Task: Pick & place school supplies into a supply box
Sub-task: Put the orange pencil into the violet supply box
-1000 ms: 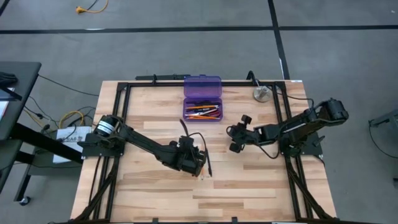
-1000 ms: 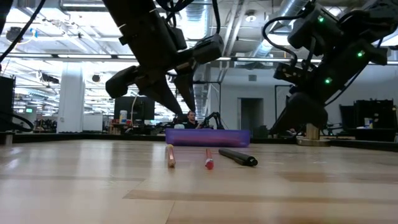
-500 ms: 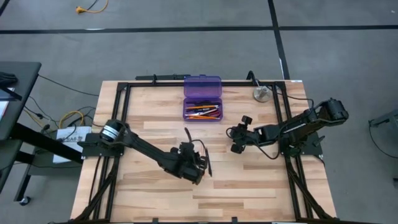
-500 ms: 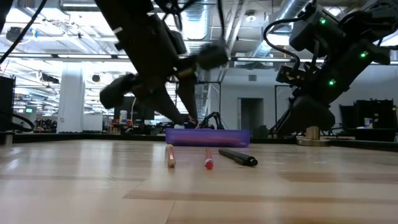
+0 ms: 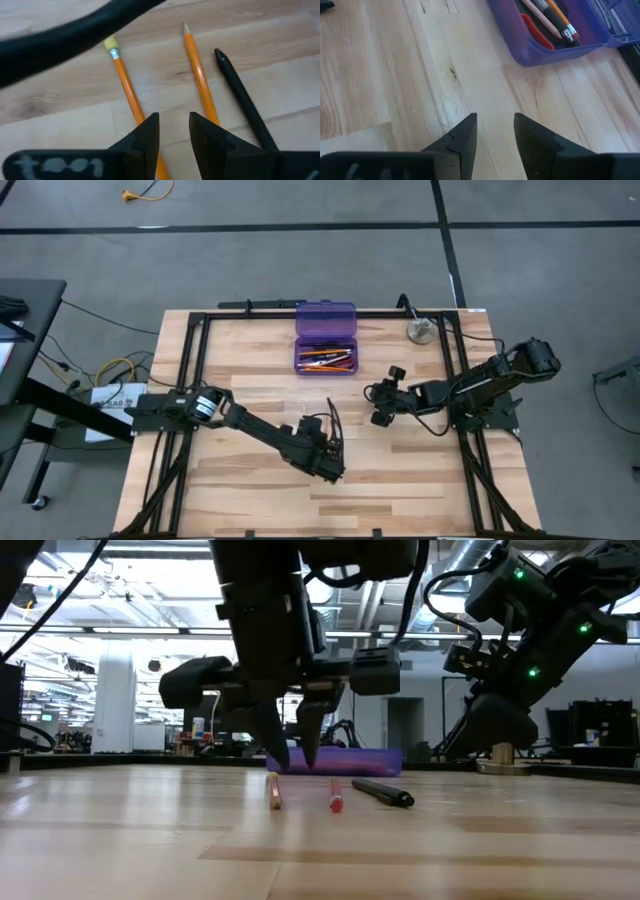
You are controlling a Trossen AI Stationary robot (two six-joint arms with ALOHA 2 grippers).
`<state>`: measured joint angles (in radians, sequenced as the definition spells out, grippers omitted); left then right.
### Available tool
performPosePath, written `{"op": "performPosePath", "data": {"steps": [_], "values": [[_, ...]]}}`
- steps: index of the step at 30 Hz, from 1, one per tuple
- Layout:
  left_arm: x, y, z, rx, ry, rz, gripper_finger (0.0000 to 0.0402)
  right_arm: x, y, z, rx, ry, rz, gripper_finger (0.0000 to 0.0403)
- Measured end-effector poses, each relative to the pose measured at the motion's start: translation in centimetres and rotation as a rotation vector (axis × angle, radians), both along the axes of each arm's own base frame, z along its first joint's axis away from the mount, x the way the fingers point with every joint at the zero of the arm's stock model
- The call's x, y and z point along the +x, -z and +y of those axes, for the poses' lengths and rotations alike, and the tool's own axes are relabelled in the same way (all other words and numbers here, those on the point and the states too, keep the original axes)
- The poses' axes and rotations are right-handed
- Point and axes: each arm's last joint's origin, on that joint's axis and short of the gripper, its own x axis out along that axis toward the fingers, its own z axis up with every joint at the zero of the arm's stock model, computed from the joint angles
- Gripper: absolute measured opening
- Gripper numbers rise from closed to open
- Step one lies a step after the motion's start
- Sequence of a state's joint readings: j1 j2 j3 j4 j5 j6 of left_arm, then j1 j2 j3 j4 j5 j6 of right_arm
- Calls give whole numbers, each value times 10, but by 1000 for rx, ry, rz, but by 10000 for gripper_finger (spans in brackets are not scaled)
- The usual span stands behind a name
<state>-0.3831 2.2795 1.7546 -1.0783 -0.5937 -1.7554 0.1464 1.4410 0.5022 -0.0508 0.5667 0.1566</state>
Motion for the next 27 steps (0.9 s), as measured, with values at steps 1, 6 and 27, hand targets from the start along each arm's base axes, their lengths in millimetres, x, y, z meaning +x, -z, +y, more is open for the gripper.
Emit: {"op": "performPosePath", "data": {"steps": [1,6,27], "values": [[0,-1,1,-4,-2,-1,96,0,0,0,0,-1,1,123],[-5,-1,3,24,-37,28,96,0,0,1,9,-11,2,123],[-2,-1,12,-24,-83,38,96,0,0,2,12,-20,7,123]]}}
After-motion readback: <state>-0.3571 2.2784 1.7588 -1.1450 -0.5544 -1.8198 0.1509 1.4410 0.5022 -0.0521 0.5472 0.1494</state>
